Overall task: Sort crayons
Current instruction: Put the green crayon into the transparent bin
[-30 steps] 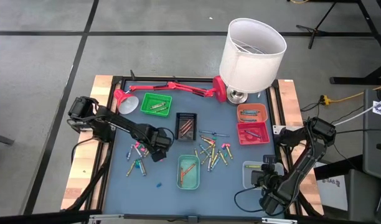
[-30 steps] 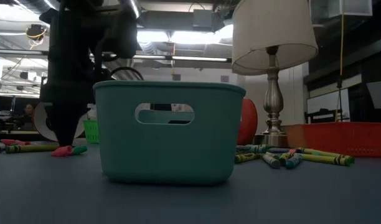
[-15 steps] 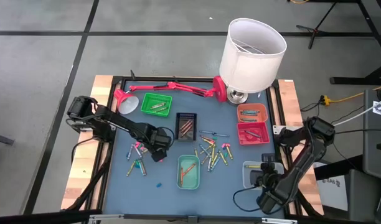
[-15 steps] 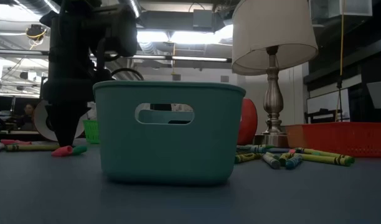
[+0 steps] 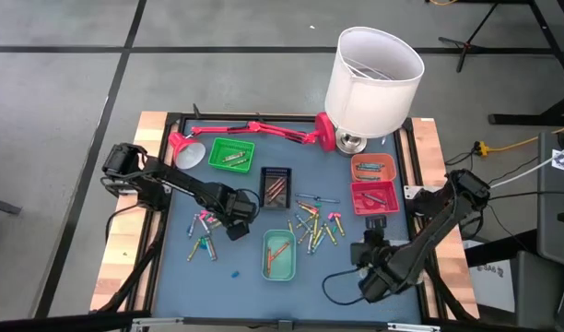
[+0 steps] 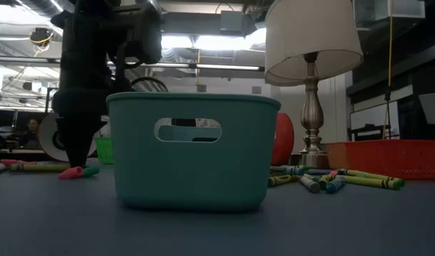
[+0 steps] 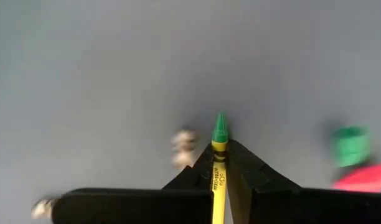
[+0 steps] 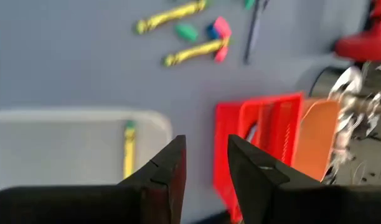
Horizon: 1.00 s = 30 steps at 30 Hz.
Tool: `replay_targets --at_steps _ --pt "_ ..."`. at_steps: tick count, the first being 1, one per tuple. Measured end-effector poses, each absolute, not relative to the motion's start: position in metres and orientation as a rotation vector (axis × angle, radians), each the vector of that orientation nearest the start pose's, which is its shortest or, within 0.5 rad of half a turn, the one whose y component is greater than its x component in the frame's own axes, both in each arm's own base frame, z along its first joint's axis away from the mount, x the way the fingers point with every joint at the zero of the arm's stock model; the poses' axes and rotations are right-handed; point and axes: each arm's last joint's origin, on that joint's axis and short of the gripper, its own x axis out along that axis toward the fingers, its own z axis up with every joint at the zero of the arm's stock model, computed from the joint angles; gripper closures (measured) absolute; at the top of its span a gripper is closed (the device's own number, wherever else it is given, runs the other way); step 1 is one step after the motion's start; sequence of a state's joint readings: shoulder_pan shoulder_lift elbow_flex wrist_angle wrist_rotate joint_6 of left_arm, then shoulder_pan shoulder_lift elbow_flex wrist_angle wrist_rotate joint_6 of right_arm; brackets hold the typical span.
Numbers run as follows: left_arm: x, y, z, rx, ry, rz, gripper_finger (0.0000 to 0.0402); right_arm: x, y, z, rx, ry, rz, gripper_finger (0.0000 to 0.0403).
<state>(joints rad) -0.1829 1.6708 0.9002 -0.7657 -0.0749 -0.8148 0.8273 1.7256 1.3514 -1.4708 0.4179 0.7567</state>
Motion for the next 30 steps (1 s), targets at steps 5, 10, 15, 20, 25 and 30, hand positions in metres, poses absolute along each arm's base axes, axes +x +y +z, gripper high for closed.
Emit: replay_targets --at_steps 5,10,15,20,25,30 --pt "0.279 -0.059 0.158 -0.437 1.382 0.412 0.0396 0.216 0.197 0.241 -0.497 1.354 -0.238 0.0288" --pt "0.291 -0.072 0.177 -0.426 1.32 0.344 0.0396 0.228 0.19 0.25 -0.497 1.255 -0.193 0.0288" --pt "0.303 -0.084 0.198 -0.396 1.257 0.264 0.0396 0.24 0.181 0.26 -0.45 1.166 -0.174 0.0288" --pt "0.316 -0.096 0.221 -0.295 1.122 0.214 0.0396 0.255 0.173 0.259 -0.434 1.091 -0.156 0.0288" --pt "0.336 -0.107 0.24 -0.168 0.84 0.149 0.0395 0.263 0.153 0.252 -0.394 1.047 -0.166 0.0288" --pt "0.349 -0.111 0.252 -0.109 0.651 0.06 0.0395 0.262 0.13 0.248 -0.277 0.928 -0.167 0.0288"
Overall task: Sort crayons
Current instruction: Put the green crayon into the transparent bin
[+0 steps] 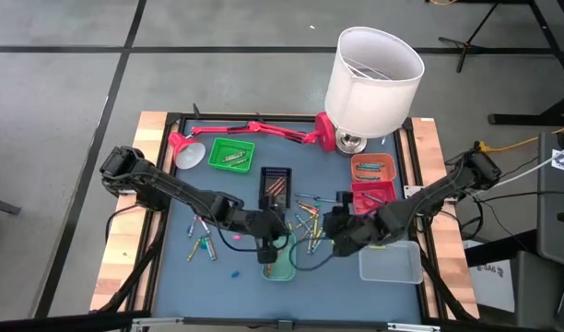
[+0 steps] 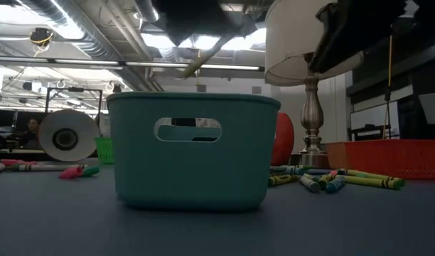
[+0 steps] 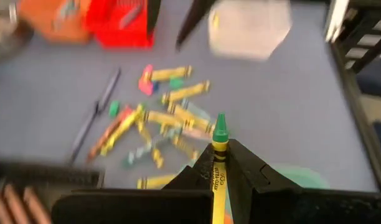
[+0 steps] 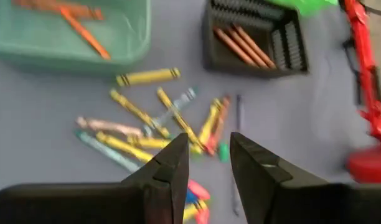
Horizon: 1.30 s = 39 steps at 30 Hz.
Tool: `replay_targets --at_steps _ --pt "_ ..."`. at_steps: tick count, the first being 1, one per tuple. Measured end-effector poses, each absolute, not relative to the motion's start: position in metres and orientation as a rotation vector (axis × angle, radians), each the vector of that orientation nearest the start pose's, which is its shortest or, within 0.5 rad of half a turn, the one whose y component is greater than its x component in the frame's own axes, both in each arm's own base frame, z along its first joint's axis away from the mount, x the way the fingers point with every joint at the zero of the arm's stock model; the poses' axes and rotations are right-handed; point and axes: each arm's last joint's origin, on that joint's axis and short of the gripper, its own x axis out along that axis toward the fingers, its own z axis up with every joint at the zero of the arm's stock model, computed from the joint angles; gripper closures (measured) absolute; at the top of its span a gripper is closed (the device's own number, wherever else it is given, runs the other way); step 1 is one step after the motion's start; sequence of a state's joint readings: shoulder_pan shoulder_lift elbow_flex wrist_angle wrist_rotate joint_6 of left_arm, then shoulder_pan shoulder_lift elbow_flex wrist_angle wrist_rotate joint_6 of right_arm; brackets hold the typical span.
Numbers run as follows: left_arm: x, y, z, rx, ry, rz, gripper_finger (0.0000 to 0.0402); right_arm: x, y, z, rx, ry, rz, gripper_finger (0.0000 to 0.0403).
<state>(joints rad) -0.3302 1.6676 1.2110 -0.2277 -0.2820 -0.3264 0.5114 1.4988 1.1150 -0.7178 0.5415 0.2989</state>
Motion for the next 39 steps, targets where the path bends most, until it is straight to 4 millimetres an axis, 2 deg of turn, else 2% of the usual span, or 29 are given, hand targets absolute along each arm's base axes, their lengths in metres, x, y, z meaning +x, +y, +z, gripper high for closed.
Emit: replay_targets --at_steps 9,15,20,27,39 --pt "0.359 -0.113 0.268 -0.034 0.461 0.019 0.0395 0.268 0.112 0.225 -0.026 0.535 0.102 0.0288" --pt "0.362 -0.115 0.275 -0.045 0.378 0.008 0.0395 0.272 0.103 0.212 0.044 0.399 0.096 0.0288" --pt "0.363 -0.114 0.276 -0.049 0.367 0.008 0.0395 0.279 0.103 0.219 0.086 0.279 0.101 0.0288" --pt "0.363 -0.114 0.277 -0.053 0.356 0.009 0.0395 0.281 0.104 0.22 0.078 0.25 0.113 0.0288" --pt "0.363 -0.114 0.279 -0.058 0.343 0.011 0.0395 0.281 0.108 0.223 0.095 0.235 0.241 0.0288"
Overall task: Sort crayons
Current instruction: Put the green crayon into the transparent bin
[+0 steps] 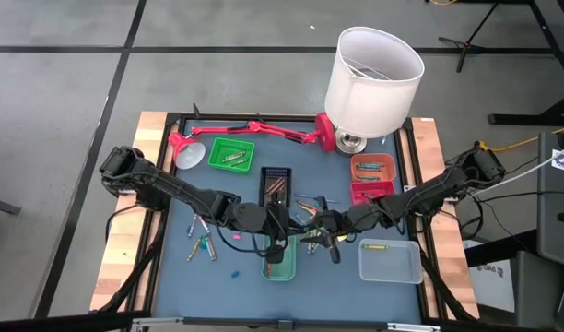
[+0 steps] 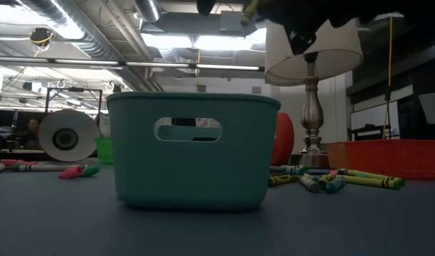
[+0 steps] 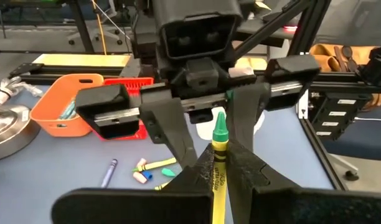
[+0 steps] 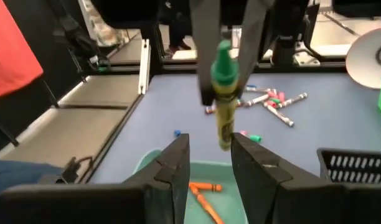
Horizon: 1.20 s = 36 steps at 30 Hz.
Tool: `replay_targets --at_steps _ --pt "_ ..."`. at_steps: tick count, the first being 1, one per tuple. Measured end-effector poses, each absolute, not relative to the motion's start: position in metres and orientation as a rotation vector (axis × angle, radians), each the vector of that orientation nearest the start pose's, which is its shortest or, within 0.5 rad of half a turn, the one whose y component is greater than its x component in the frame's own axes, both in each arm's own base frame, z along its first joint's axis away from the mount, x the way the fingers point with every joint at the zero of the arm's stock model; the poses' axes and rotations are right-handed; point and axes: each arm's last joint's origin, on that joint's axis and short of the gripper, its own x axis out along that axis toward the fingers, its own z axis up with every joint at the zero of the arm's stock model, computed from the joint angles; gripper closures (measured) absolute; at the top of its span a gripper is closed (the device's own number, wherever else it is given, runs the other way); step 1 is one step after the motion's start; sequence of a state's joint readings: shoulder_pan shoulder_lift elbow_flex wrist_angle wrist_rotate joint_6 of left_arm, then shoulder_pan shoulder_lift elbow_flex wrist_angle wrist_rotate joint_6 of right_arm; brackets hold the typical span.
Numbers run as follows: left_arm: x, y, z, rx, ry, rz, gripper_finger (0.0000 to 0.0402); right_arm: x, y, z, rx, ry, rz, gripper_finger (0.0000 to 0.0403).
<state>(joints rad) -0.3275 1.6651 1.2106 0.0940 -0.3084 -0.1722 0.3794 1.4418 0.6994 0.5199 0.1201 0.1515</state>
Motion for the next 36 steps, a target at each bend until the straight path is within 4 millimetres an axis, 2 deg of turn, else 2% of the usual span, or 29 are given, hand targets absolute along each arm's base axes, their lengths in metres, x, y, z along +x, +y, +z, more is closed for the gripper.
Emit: replay_targets --at_steps 10,22,25,32,36 --pt "0.364 -0.114 0.282 -0.068 0.313 0.009 0.0395 0.283 0.109 0.234 0.096 0.111 0.252 0.0288" --pt "0.364 -0.113 0.282 -0.066 0.308 0.028 0.0395 0.283 0.109 0.233 0.092 0.121 0.249 0.0289" --pt "0.365 -0.112 0.282 -0.066 0.307 0.034 0.0395 0.283 0.109 0.233 0.092 0.122 0.248 0.0306" --pt "0.365 -0.112 0.282 -0.071 0.307 0.034 0.0395 0.283 0.109 0.233 0.089 0.123 0.245 0.0378" --pt "0.365 -0.112 0.282 -0.071 0.309 0.034 0.0391 0.283 0.109 0.233 0.089 0.128 0.245 0.0387"
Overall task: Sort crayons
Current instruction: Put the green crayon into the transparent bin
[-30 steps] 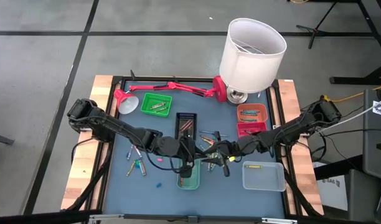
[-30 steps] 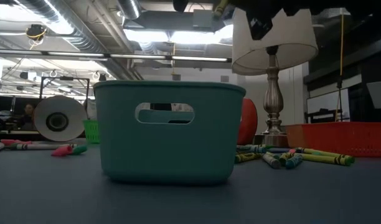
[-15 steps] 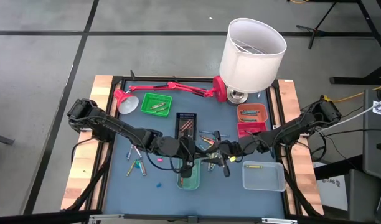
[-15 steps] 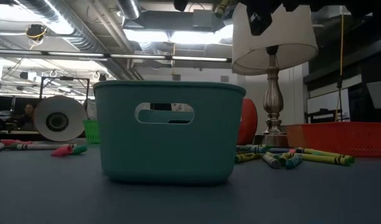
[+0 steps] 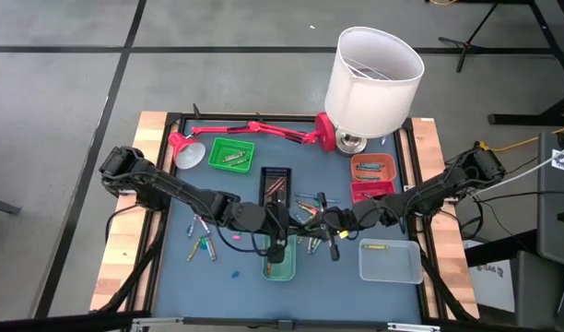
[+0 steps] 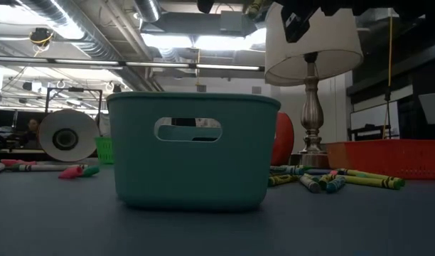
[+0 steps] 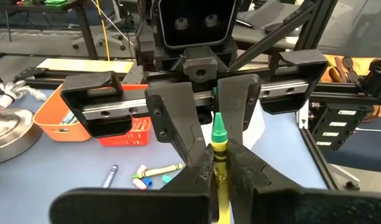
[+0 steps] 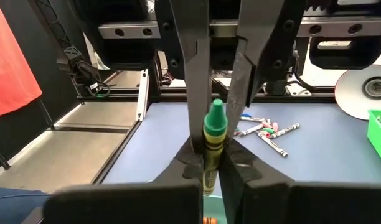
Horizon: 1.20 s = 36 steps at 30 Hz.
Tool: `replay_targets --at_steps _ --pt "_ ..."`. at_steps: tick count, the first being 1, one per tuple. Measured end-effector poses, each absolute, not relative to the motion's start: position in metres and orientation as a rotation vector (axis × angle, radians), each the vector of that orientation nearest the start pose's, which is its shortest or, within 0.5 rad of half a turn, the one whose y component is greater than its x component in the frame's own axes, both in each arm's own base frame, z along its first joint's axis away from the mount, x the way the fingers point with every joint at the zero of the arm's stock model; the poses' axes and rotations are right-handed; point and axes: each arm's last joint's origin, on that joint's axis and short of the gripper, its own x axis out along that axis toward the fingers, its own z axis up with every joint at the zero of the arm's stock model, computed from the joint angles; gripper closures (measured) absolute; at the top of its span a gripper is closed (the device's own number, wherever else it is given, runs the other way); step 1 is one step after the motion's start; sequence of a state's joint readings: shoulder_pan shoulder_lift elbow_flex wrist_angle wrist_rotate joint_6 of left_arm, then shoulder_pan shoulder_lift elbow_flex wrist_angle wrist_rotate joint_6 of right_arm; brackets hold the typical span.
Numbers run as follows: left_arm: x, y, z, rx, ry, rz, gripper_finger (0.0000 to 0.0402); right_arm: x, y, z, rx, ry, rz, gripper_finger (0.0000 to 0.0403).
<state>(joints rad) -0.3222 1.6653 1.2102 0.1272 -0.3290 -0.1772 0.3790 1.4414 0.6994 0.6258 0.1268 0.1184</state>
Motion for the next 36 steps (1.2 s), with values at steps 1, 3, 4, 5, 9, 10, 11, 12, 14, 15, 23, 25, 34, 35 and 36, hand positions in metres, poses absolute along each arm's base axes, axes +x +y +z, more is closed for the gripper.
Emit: replay_targets --at_steps 1,3,4,5,9,10,11,12,14,15,23,25,34,35,36 --pt "0.365 -0.112 0.282 -0.071 0.309 0.035 0.0387 0.283 0.109 0.233 0.089 0.127 0.245 0.0384" --pt "0.365 -0.112 0.282 -0.07 0.308 0.035 0.0372 0.283 0.109 0.233 0.092 0.128 0.245 0.0372" --pt "0.365 -0.112 0.282 -0.071 0.308 0.037 0.0363 0.283 0.109 0.233 0.092 0.128 0.247 0.0368" --pt "0.365 -0.112 0.282 -0.073 0.308 0.037 0.0353 0.283 0.109 0.233 0.092 0.128 0.25 0.0365" --pt "0.365 -0.111 0.282 -0.074 0.308 0.039 0.0312 0.281 0.109 0.231 0.087 0.162 0.278 0.037" --pt "0.365 -0.111 0.282 -0.074 0.308 0.04 0.0304 0.28 0.109 0.23 0.082 0.186 0.288 0.0375" --pt "0.365 -0.112 0.282 -0.074 0.308 0.041 0.0296 0.278 0.109 0.23 0.081 0.214 0.298 0.0379" --pt "0.365 -0.112 0.282 -0.073 0.31 0.04 0.0289 0.275 0.108 0.229 0.078 0.25 0.302 0.0383" --pt "0.364 -0.114 0.281 -0.071 0.315 0.036 0.0278 0.268 0.105 0.23 0.089 0.321 0.301 0.0386" --pt "0.364 -0.114 0.281 -0.07 0.318 0.034 0.0273 0.263 0.104 0.231 0.105 0.355 0.3 0.0386" --pt "0.362 -0.117 0.279 -0.06 0.343 0.025 0.0261 0.216 0.091 0.242 0.358 0.697 0.375 0.0375" --pt "0.362 -0.117 0.278 -0.058 0.349 0.026 0.0263 0.204 0.089 0.242 0.433 0.8 0.397 0.0379" --pt "0.36 -0.116 0.273 -0.057 0.405 0.032 0.0278 0.171 0.082 0.228 0.655 1.232 0.351 0.0373" --pt "0.359 -0.116 0.272 -0.069 0.414 0.036 0.028 0.169 0.081 0.227 0.662 1.268 0.337 0.0372" --pt "0.359 -0.116 0.271 -0.084 0.421 0.041 0.0282 0.167 0.08 0.225 0.666 1.298 0.326 0.0371"
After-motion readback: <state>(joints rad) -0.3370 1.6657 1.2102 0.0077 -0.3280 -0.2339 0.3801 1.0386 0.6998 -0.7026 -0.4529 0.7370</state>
